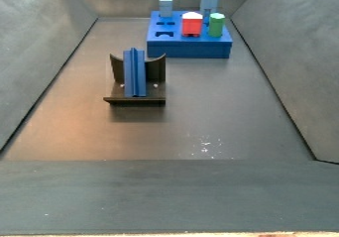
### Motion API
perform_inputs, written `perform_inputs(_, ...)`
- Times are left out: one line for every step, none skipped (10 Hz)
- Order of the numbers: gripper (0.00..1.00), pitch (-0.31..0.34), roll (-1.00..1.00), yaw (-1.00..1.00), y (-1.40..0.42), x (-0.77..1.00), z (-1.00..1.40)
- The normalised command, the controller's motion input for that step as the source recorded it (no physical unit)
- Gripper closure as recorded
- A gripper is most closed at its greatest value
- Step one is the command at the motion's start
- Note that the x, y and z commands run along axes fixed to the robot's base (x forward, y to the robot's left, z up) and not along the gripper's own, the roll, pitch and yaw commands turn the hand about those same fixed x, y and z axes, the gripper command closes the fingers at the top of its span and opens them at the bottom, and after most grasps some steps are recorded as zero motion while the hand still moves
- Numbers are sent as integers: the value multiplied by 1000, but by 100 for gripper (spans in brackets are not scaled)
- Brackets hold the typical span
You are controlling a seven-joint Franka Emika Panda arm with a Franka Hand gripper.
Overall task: Pick up the star object. Move up. Place the star object on the fixture. Regrasp the star object. Move to above the board. Insert the star object.
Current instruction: Regrasp the star object.
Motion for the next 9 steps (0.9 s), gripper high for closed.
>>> perform_inputs(0,19,1000,5,-217,-26,10)
perform_inputs(0,15,1000,5,-3,-39,38)
perform_inputs(0,12,1000,6,0,-37,23)
perform_inputs(0,5,1000,6,-16,-37,8)
perform_inputs(0,0,1000,7,-20,-42,18)
perform_inputs(0,-6,1000,8,-21,-45,19)
perform_inputs(0,-15,1000,9,-21,-35,3)
perform_inputs(0,-21,1000,10,-21,-28,-3)
perform_inputs(0,-27,1000,11,-17,-23,1)
